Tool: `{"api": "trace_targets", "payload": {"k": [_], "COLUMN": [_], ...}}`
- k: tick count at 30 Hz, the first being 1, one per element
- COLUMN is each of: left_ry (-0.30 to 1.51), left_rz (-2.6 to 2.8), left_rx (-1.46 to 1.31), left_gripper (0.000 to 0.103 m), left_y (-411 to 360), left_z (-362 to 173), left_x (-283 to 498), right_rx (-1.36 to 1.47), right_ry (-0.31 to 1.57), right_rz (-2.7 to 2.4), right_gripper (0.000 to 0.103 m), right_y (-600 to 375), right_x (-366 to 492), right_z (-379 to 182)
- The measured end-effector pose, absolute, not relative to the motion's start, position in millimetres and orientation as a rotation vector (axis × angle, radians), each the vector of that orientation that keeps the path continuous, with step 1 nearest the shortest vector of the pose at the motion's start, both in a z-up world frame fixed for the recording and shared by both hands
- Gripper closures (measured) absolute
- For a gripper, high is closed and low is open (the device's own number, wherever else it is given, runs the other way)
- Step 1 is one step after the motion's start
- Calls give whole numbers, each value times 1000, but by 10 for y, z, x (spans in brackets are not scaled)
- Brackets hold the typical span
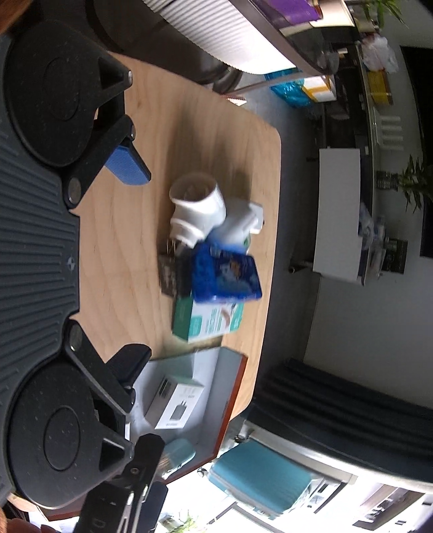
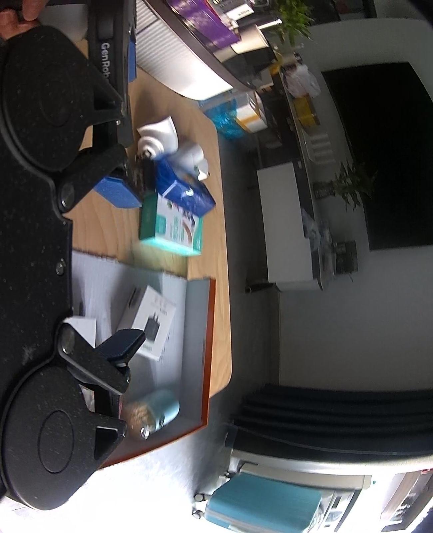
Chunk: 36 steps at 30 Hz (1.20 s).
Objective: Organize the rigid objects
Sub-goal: 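Withdraw both tools from the box toward the remaining items, then grasp the white plug socket with the left tool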
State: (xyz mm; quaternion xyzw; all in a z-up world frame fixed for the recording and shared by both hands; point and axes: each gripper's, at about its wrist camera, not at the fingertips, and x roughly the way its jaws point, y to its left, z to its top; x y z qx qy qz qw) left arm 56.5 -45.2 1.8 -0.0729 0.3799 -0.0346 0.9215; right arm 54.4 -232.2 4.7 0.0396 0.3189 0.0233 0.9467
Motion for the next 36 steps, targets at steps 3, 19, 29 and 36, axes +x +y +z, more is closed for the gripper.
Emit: {"api": "trace_targets", "payload": {"k": [3, 19, 29, 36], "left_ry": [780, 790, 786, 766], "left_rz": [-49, -16, -52, -124], "left_rx": [-161, -184, -109, -52], "left_gripper": [0, 0, 0, 0], "left_y": [-349, -62, 4, 33], "left_z": [5, -92, -245, -375], "left_x": [578, 668, 901, 1176], "right_rx": [68, 42, 49, 58], "right_ry": [651, 679, 688, 692], "right_rz": [65, 113, 110, 96], "right_gripper": [9, 9, 9, 9], "right_y": [-2242, -1994, -2022, -2076], "right_x": [574, 692, 737, 820], "right_z": [48, -52, -93, -128]}}
